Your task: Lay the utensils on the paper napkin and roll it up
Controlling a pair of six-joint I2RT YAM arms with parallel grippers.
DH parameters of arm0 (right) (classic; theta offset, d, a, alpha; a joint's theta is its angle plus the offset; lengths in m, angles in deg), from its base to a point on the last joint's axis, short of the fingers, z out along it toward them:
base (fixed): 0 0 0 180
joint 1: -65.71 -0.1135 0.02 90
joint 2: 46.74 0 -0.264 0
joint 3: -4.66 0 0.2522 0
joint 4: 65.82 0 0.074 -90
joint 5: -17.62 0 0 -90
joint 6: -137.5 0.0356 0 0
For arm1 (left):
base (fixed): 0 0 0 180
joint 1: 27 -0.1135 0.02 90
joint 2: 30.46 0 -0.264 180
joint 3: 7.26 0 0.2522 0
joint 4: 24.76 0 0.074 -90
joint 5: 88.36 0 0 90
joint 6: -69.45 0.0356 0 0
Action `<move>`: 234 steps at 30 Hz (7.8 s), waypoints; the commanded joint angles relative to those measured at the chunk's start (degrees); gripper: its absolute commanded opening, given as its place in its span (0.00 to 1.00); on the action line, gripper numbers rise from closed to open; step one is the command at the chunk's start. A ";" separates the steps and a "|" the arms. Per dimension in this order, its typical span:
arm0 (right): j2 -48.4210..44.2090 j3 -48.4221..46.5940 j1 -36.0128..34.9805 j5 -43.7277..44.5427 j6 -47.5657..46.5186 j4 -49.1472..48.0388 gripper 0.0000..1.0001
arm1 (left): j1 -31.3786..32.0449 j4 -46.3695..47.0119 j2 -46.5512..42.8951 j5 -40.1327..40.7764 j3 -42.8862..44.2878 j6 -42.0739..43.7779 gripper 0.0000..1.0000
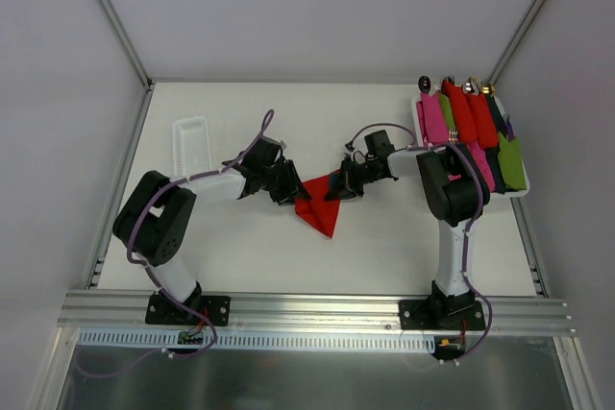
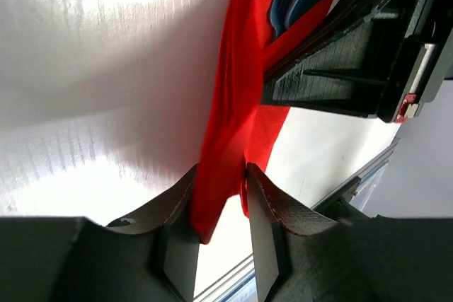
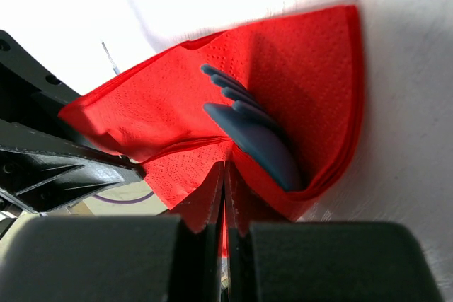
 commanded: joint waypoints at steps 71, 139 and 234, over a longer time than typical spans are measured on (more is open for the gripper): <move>-7.06 -3.59 0.97 6.66 -9.91 14.49 0.09 | 8.79 19.81 10.85 4.99 -11.26 -21.56 0.00; -1.44 0.01 3.79 7.62 -6.13 8.43 0.00 | 15.12 33.87 15.24 -1.25 -7.66 -24.20 0.04; 4.80 -11.68 0.97 8.94 -22.39 30.14 0.04 | 12.65 42.13 10.42 -10.83 -20.49 -14.02 0.00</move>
